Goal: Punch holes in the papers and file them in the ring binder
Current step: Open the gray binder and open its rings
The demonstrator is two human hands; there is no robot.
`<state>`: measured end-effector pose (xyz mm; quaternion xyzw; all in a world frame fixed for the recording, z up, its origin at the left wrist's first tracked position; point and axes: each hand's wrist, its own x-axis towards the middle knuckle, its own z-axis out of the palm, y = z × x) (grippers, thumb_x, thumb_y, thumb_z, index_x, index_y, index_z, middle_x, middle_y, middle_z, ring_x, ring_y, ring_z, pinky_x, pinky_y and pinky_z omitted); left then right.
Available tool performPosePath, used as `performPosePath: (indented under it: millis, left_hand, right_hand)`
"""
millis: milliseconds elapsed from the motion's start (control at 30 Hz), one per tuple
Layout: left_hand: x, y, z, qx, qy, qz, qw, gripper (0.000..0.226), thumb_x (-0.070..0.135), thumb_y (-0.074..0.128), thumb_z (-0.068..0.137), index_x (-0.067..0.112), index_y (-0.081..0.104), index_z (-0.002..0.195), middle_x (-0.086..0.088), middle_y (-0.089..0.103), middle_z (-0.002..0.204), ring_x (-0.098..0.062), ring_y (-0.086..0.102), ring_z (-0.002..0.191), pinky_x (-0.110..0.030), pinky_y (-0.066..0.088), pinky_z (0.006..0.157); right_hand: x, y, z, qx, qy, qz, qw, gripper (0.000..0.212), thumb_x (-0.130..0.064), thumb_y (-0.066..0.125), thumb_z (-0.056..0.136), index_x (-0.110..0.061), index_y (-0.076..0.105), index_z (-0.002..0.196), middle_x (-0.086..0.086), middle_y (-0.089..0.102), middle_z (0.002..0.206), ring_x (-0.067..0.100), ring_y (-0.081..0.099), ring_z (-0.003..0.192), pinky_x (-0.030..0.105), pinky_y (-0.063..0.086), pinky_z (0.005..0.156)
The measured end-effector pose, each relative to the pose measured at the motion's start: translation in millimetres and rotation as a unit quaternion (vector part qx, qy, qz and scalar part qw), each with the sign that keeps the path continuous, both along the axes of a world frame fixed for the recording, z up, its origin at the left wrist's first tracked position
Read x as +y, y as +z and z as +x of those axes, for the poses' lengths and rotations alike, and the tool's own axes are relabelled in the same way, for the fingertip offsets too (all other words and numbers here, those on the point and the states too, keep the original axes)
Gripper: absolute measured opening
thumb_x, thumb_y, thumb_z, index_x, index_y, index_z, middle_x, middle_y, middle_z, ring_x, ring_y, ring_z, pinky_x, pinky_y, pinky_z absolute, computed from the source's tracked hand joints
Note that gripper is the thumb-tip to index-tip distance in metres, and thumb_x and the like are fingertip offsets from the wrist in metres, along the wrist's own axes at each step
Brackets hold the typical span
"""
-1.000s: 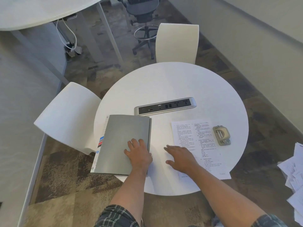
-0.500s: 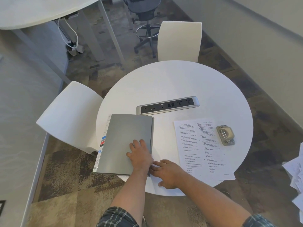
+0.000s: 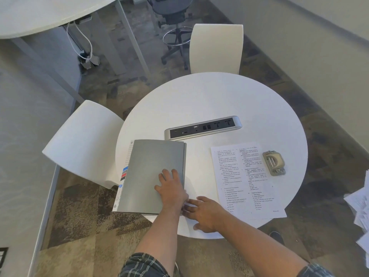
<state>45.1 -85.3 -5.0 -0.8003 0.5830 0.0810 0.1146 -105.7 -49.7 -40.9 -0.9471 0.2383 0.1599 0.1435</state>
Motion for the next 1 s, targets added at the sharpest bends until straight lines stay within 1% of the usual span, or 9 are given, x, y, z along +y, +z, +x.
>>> performPosePath:
  millis: [133,267,367,467,633,733,800,900,1000]
  left_hand:
    - [-2.8,1.0,-2.8,0.001,0.001,0.022,1.0,0.097,0.057,0.072,0.078,0.021,0.022,0.153,-0.017,0.015,0.161,-0.038,0.02,0.148,-0.055,0.041,0.103]
    - [-2.0,2.8,-2.3,-0.015,0.0,0.023,1.0,0.093,0.047,0.072,0.081,0.019,0.023,0.154,-0.018,0.014,0.16,-0.038,0.02,0.149,-0.055,0.042,0.103]
    - [-1.3,4.5,-2.2,-0.017,0.004,0.027,0.999,0.094,0.045,0.073,0.08,0.019,0.022,0.155,-0.018,0.012,0.161,-0.039,0.018,0.15,-0.055,0.041,0.104]
    - [-0.1,5.7,-2.6,-0.01,0.008,0.042,0.999,0.098,0.047,0.073,0.08,0.019,0.018,0.156,-0.018,0.007,0.164,-0.039,0.012,0.153,-0.057,0.037,0.107]
    - [0.6,6.8,-1.4,-0.005,0.015,0.058,0.998,0.104,0.046,0.075,0.076,0.019,0.015,0.157,-0.019,0.002,0.165,-0.04,0.007,0.154,-0.058,0.036,0.108]
    - [1.9,6.4,-5.8,-0.008,-0.01,0.054,0.998,0.099,0.04,0.073,0.076,0.02,0.019,0.156,-0.019,0.003,0.166,-0.04,0.008,0.154,-0.058,0.036,0.109]
    - [2.6,6.1,-6.9,-0.013,-0.033,0.053,0.998,0.091,0.038,0.072,0.078,0.023,0.024,0.154,-0.019,0.004,0.166,-0.04,0.008,0.154,-0.058,0.034,0.11]
    - [2.5,5.0,-2.3,-0.008,-0.079,0.061,0.995,0.077,0.039,0.07,0.082,0.03,0.036,0.15,-0.018,0.004,0.167,-0.04,0.005,0.155,-0.058,0.027,0.115]
    - [2.8,8.2,3.7,-0.002,-0.113,0.075,0.991,0.069,0.044,0.068,0.085,0.034,0.042,0.147,-0.016,0.001,0.169,-0.039,-0.001,0.156,-0.061,0.019,0.119]
  right_hand:
    - [1.6,0.9,-0.6,0.0,-0.012,0.013,1.0,0.067,-0.042,0.048,0.105,-0.028,0.016,0.162,-0.005,0.009,0.17,0.019,0.005,0.157,0.048,0.011,0.125]
    - [4.7,-1.8,-0.5,-0.007,-0.026,0.023,0.999,0.066,-0.039,0.049,0.105,-0.03,0.016,0.161,-0.006,0.008,0.17,0.02,0.004,0.157,0.05,0.011,0.124]
    - [7.3,-1.5,-0.5,-0.008,-0.036,0.021,0.999,0.069,-0.041,0.048,0.105,-0.028,0.011,0.162,-0.005,0.006,0.17,0.02,0.003,0.157,0.049,0.009,0.125]
    - [9.7,2.1,0.2,-0.009,-0.052,0.027,0.998,0.073,-0.04,0.047,0.105,-0.023,0.005,0.163,-0.003,0.004,0.17,0.02,0.001,0.157,0.048,0.005,0.125]
    - [11.3,4.4,0.3,-0.021,-0.063,0.049,0.997,0.071,-0.036,0.049,0.105,-0.022,0.01,0.162,0.0,0.007,0.17,0.02,0.001,0.157,0.049,0.001,0.125]
    - [10.4,4.5,-0.4,-0.026,-0.066,0.048,0.996,0.071,-0.037,0.049,0.104,-0.021,0.012,0.162,0.0,0.009,0.17,0.018,0.002,0.157,0.047,0.001,0.125]
    - [9.8,4.6,-0.9,-0.029,-0.068,0.05,0.996,0.071,-0.037,0.05,0.104,-0.021,0.013,0.162,0.0,0.011,0.17,0.018,0.003,0.157,0.047,0.002,0.125]
    - [9.0,4.5,-1.0,-0.036,-0.067,0.05,0.996,0.07,-0.038,0.052,0.103,-0.022,0.016,0.161,-0.002,0.012,0.17,0.018,0.005,0.157,0.047,0.003,0.125]
    - [7.9,2.5,-1.0,-0.037,-0.067,0.052,0.996,0.068,-0.039,0.052,0.103,-0.023,0.019,0.16,-0.002,0.014,0.169,0.018,0.006,0.157,0.047,0.003,0.125]
